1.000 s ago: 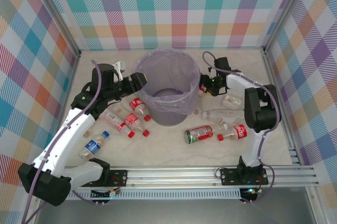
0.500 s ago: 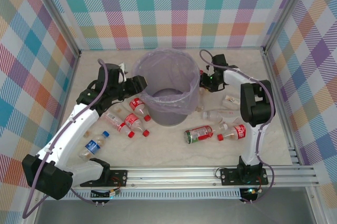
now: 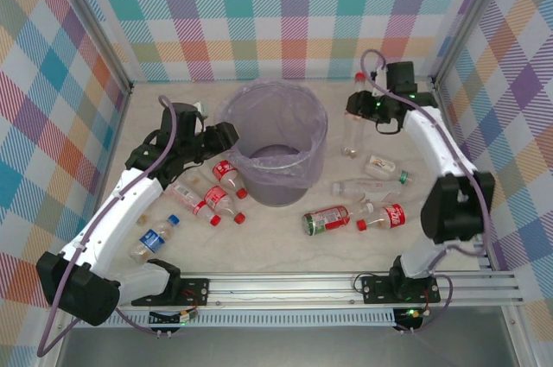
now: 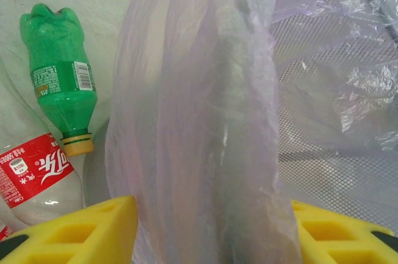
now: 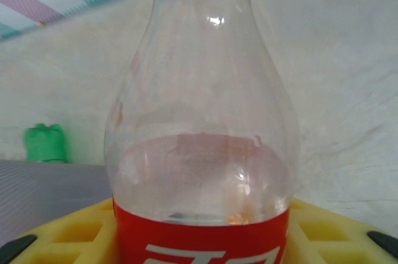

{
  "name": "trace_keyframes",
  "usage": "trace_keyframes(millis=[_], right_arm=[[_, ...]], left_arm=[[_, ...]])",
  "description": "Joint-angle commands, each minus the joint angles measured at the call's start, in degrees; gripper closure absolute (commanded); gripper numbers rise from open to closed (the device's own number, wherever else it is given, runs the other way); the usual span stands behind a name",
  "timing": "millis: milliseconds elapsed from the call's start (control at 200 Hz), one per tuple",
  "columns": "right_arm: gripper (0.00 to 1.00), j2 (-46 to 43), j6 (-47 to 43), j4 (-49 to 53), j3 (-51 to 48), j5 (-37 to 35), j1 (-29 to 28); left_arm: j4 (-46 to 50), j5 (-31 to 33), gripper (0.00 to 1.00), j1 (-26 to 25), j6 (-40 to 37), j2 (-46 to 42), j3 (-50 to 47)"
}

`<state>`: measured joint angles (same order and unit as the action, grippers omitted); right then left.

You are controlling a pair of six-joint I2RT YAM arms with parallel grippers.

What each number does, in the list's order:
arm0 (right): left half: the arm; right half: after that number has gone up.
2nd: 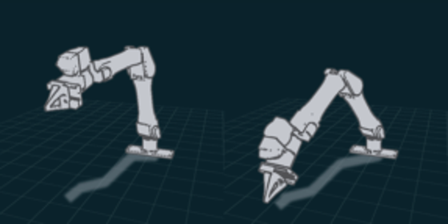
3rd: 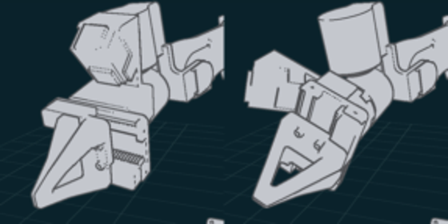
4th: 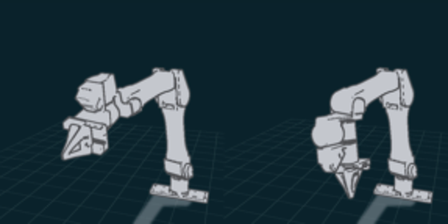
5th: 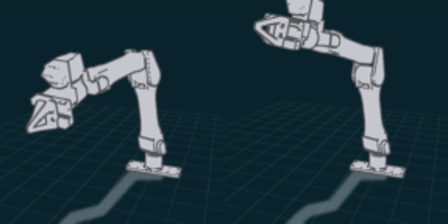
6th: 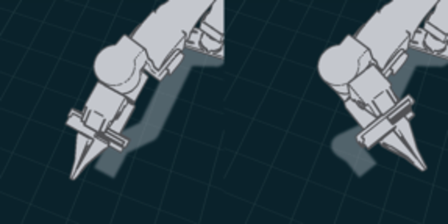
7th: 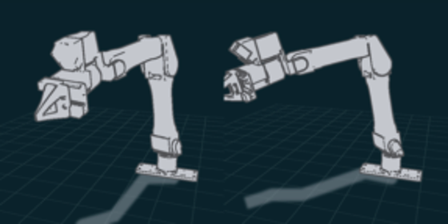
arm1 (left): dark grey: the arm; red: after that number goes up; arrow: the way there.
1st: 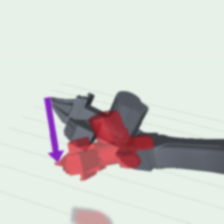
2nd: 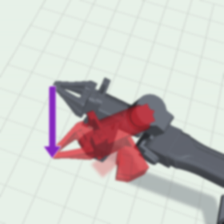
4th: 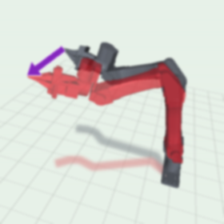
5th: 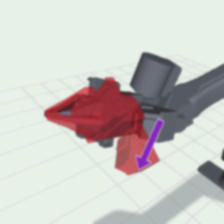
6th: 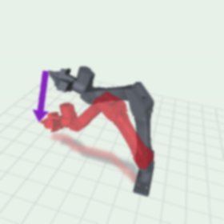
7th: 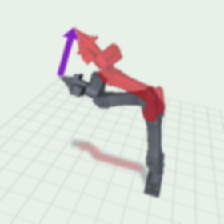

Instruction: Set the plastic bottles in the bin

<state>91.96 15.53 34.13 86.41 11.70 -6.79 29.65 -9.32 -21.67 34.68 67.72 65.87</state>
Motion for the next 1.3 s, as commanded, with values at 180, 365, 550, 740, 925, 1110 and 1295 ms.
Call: trace_keyframes(millis=[180, 365, 550, 740, 925, 1110, 1295], right_arm=[[0.51, -21.6, -1.6, 2.0, 2.0, 3.9, -0.8], [0.52, -22.8, 0.1, -1.6, 7.8, 7.3, -9.3], [0.51, -12.7, -2.5, -3.6, 16.8, 6.6, -22.2], [0.51, -3.8, -4.6, -5.1, 18.7, 6.4, -26.1], [0.51, -1.1, -7.5, -5.2, 14.4, 4.4, -29.1], [0.51, -0.7, -8.4, -6.9, 7.6, 4.6, -29.7], [0.5, -1.3, -9.1, -8.9, 1.2, 3.9, -30.3]], left_arm=[[-0.8, 0.6, 0.53, -0.4, -0.3, 2.2, 0.7], [-3.2, 0.7, 0.55, -0.4, 0.7, 2.5, 1.0], [-4.1, 1.1, 0.58, -0.5, 1.1, 3.5, 1.2], [-2.2, 1.8, 0.64, -0.5, -0.2, 4.9, 2.9], [-4.1, 2.5, 0.73, -0.8, 1.2, 5.6, 2.4], [-4.5, 4.2, 0.74, -1.2, 2.1, 6.2, 3.5], [-5.3, 5.1, 0.76, -1.4, 2.7, 8.8, 5.4]])
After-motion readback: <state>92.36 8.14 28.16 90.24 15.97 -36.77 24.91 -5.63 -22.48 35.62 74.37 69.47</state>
